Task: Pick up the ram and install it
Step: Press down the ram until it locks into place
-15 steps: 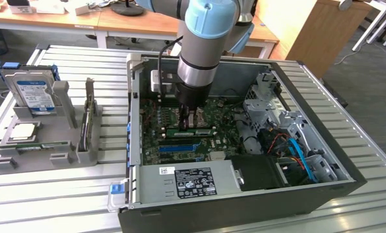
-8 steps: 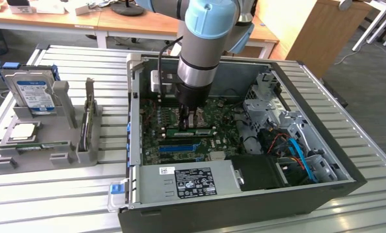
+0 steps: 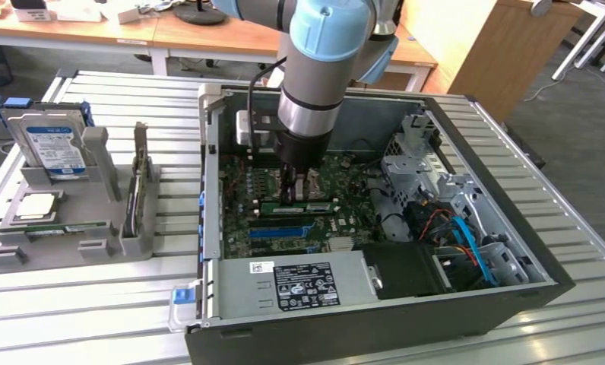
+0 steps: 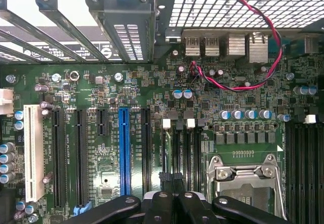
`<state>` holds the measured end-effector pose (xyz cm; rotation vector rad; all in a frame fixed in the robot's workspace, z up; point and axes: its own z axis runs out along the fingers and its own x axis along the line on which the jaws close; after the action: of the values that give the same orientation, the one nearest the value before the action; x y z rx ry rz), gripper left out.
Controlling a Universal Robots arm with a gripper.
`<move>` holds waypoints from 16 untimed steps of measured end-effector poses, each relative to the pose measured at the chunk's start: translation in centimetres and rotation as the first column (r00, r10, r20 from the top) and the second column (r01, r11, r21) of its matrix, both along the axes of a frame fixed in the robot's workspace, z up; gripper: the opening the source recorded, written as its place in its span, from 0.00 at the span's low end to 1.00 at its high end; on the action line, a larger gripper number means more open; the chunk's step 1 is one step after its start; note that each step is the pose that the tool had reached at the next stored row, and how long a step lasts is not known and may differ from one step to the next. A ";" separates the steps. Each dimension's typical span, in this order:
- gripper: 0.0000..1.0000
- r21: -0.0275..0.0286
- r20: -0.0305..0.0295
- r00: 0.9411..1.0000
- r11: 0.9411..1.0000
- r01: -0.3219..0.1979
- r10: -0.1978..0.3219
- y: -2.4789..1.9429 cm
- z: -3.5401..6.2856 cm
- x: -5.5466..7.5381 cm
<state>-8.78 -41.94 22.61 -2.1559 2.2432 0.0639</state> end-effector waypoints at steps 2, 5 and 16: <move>0.11 0.000 0.000 1.000 1.000 0.000 0.000 0.00 0.00 0.0; 0.11 0.000 0.000 1.000 1.000 0.000 0.000 0.00 -0.01 0.0; 0.11 0.000 0.000 1.000 1.000 0.000 0.000 0.00 -0.11 0.0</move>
<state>-8.79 -41.94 22.50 -2.1559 2.2433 0.0638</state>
